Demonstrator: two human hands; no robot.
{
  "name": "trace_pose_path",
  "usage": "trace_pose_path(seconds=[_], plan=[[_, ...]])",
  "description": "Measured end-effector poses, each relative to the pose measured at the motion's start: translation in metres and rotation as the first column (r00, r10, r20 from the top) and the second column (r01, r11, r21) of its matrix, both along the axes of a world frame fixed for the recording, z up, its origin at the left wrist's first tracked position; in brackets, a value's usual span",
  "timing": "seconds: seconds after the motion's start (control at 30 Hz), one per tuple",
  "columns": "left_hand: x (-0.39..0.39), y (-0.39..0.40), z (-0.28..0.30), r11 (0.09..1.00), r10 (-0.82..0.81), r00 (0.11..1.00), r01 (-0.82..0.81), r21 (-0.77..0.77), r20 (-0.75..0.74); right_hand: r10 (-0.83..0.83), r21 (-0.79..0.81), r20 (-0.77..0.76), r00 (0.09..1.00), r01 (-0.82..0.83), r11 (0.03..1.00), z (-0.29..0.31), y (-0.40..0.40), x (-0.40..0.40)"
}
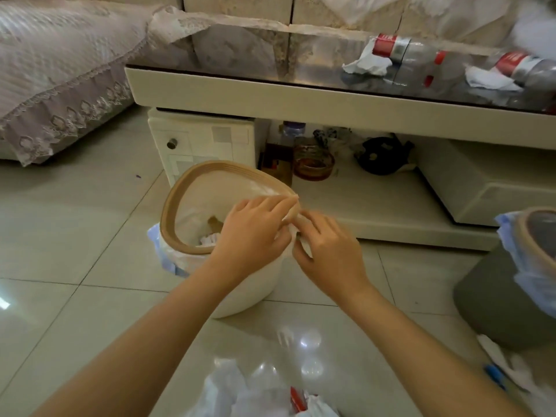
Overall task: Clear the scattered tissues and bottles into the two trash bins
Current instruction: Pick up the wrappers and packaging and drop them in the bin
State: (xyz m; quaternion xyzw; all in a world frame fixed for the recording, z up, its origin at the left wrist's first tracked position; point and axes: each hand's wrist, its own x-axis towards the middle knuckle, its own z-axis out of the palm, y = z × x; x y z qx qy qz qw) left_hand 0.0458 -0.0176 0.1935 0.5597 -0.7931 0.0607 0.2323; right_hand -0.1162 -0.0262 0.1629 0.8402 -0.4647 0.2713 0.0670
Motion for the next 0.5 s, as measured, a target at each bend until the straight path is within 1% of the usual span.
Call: trace_pose_path(seconds=[0.1,0.2,0.27,0.37,0.5], plan=[[-0.029,0.005,-0.019,0.996,-0.086,0.993,0.087,-0.005,0.084,-0.094,0.037,-0.054,0.994,0.096,0.995,-0.020,0.019,-0.042],[-0.062,0.009,-0.042,0.985,-0.163,0.977,0.153,0.080,0.138,-0.176,0.085,-0.138,0.975,0.189,0.978,-0.043,0.041,-0.089],[-0.085,0.013,-0.058,0.970,-0.216,0.962,0.193,0.147,0.167,-0.233,0.128,-0.165,0.958,0.255,0.958,-0.056,0.059,-0.120],[-0.119,0.016,-0.083,0.935,-0.313,0.929,0.266,0.235,0.196,-0.328,0.177,-0.188,0.926,0.361,0.916,-0.074,0.088,-0.166],[-0.169,0.023,-0.111,0.875,-0.440,0.868,0.357,0.328,0.231,-0.440,0.253,-0.257,0.861,0.499,0.829,-0.094,0.128,-0.219]])
